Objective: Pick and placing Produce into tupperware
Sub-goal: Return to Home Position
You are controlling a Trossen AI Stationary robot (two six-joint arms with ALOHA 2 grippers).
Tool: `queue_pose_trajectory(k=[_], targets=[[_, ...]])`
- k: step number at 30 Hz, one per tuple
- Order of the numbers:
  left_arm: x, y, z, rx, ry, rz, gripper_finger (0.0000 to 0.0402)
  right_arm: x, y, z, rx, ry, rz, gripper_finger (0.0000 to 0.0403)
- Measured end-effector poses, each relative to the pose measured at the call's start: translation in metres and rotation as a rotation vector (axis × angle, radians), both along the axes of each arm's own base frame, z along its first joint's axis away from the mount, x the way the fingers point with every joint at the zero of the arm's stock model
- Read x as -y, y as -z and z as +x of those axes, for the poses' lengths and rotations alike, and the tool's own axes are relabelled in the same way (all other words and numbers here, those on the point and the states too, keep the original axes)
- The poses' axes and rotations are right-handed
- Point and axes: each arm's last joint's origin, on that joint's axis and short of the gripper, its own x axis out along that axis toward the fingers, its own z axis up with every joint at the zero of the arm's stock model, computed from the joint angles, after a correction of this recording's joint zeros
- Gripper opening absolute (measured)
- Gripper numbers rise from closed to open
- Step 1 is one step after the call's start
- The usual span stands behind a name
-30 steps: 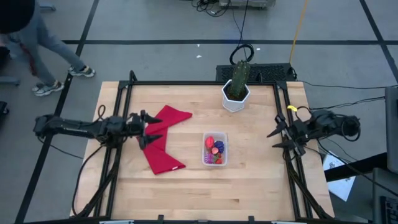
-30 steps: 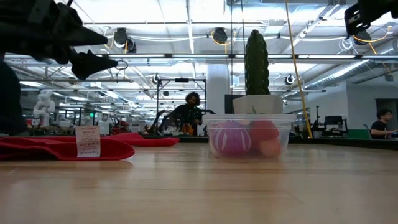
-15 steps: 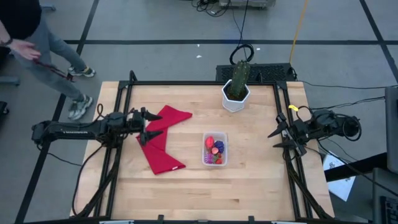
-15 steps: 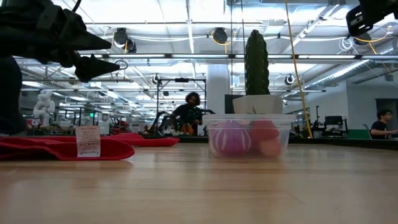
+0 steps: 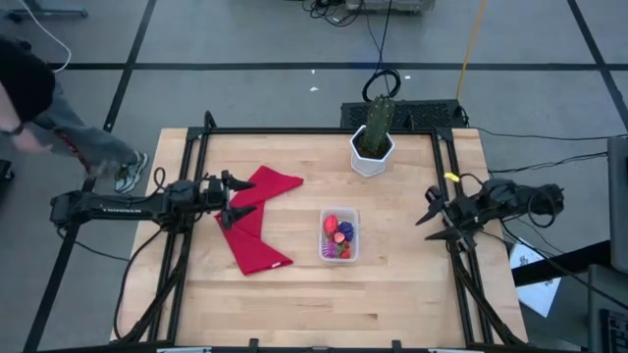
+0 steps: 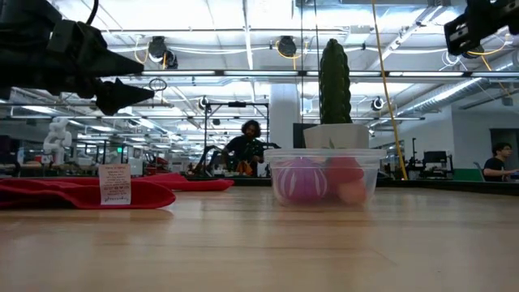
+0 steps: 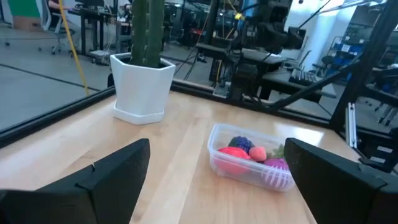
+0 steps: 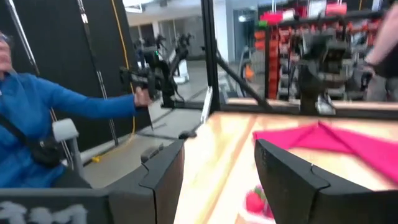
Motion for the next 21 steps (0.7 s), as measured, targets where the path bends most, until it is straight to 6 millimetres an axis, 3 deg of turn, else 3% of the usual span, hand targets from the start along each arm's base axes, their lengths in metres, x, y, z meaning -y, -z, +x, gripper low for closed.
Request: queue_pose_trajectory(k=[3,9,14,21], targets=[[-0.002,-0.001,0.000,0.010,-0.010,-0.006,0.0379,-0.001,0.007,0.003,-0.024,0.002,0.005,0.0187],[-0.007,-0.005,-0.002,0.050,-0.012,-0.026,0.0379,-0.001,0.000,0.004,0.086,0.001,-0.007,0.0187],[-0.010,-0.013,-0.008,0.128,0.011,0.005,0.0379,-0.001,-0.001,0.002,0.071,0.001,-0.015,0.0187],[-0.010,-0.010,-0.017,0.098,0.027,-0.028,0.0379,0.002,-0.020,-0.007,0.129,0.005,-0.067,0.0187]])
